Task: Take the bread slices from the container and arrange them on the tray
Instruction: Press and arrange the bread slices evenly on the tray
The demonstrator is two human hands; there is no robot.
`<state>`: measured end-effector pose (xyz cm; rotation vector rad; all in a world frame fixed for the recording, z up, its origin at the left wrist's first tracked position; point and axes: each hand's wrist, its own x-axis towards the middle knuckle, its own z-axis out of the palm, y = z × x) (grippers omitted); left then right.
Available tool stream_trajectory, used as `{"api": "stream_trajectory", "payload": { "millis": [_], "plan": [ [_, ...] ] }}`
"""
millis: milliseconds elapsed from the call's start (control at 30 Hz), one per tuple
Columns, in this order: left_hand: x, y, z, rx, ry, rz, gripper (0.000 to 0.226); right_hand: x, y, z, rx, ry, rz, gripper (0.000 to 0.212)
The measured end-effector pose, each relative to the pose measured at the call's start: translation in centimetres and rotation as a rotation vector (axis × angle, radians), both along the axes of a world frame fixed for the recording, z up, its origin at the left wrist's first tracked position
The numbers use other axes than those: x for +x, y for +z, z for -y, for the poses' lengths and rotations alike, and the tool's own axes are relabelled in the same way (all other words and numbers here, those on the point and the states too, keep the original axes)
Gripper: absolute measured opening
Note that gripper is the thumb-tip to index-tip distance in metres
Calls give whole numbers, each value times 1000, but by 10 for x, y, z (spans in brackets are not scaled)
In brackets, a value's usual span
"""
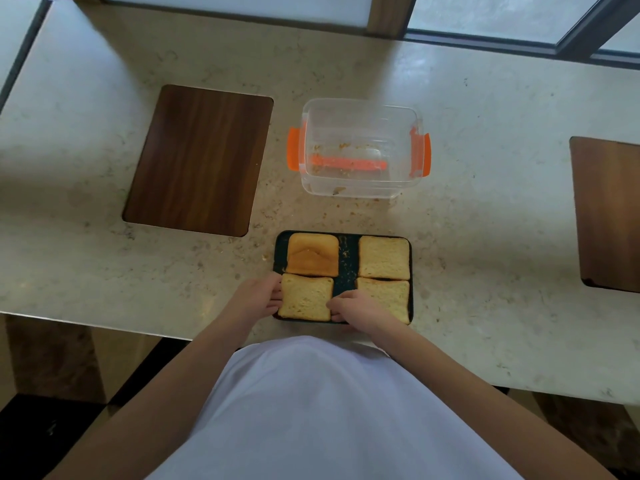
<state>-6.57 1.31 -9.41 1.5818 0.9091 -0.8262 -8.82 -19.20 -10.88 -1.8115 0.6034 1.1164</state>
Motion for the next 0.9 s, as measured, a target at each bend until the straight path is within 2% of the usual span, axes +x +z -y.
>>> {"api": "stream_trajectory", "payload": {
  "millis": [100,267,400,500,600,667,767,900],
  "plan": [
    [1,2,4,-6,-20,-16,33,1,-1,6,-24,10,-4,38],
    [4,3,2,-20,-81,-44,24,5,2,9,-34,12,3,43],
    [13,11,10,100,-178,8,30,10,8,22,-64,-31,40,36],
    [23,21,39,-97,-125,68,33,19,16,51,-124,-143,185,29],
    [36,29,80,-241,-127,42,38,28,19,81,-351,-186,333,40],
    [45,29,107,-216,-154,43,38,32,20,92,-458,-145,370,37],
    [53,26,136,-141,-198,84,36,35,17,95,-468,-54,319,21],
    [57,25,153,-110,-213,64,44,37,11,96,-455,-96,302,22]
  ]
}}
